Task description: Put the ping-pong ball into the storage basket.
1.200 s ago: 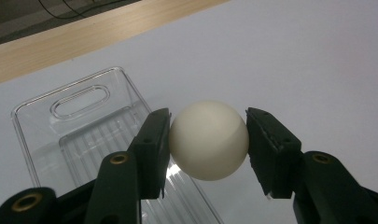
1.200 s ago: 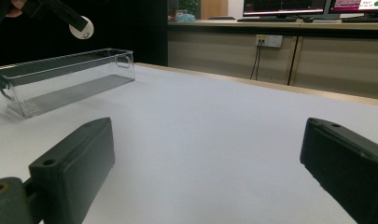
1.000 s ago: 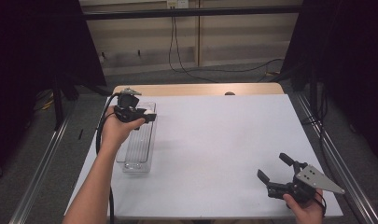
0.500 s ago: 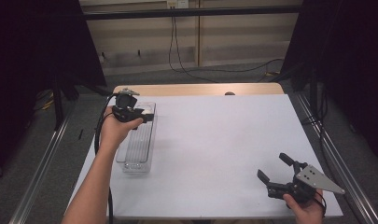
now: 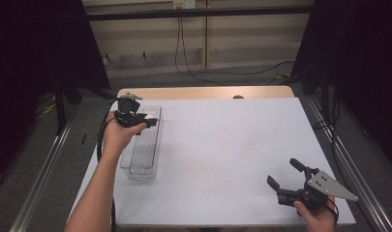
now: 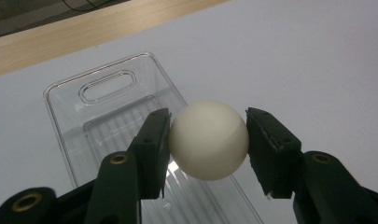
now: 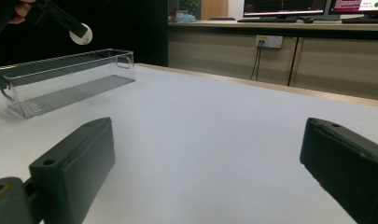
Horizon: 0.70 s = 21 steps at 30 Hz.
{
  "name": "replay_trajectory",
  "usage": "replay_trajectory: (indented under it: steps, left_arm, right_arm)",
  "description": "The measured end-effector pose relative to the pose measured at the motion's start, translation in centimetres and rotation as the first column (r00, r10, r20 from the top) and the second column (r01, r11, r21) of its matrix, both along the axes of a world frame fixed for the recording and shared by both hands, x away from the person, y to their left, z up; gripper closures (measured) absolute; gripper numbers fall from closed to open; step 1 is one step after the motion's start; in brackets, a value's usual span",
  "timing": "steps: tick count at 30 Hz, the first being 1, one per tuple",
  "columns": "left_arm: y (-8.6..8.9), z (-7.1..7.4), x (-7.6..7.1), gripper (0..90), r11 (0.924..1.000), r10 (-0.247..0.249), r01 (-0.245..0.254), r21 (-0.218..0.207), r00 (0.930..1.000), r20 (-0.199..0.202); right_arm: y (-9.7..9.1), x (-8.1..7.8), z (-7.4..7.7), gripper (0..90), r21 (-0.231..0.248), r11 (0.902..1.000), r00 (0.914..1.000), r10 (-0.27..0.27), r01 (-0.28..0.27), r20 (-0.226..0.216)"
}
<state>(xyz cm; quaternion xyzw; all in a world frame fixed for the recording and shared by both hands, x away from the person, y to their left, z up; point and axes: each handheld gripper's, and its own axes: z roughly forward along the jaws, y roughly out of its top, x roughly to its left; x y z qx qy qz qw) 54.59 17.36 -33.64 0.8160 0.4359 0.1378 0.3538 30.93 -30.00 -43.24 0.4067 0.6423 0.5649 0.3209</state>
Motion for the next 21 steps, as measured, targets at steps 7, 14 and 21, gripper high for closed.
replay_trajectory:
  steps: [7,14,21]
  left_arm:
    - [0.2,-0.28,0.15,51.2,0.9999,-0.006,0.006,0.014,1.0,-0.007]
    - [0.29,-0.64,0.26,51.2,0.9999,0.012,-0.012,-0.005,0.9999,-0.003]
    - [0.52,-0.97,0.44,51.2,0.9996,0.028,-0.028,-0.006,0.9995,-0.015]
  right_arm:
    - [-0.01,0.01,-0.01,2.9,-0.003,1.0,1.0,0.0,0.0,0.001]
    - [0.0,-0.03,0.02,2.9,-0.001,1.0,1.0,0.003,-0.003,-0.002]
    - [0.03,-0.04,0.04,2.9,0.005,1.0,1.0,0.0,0.0,-0.003]
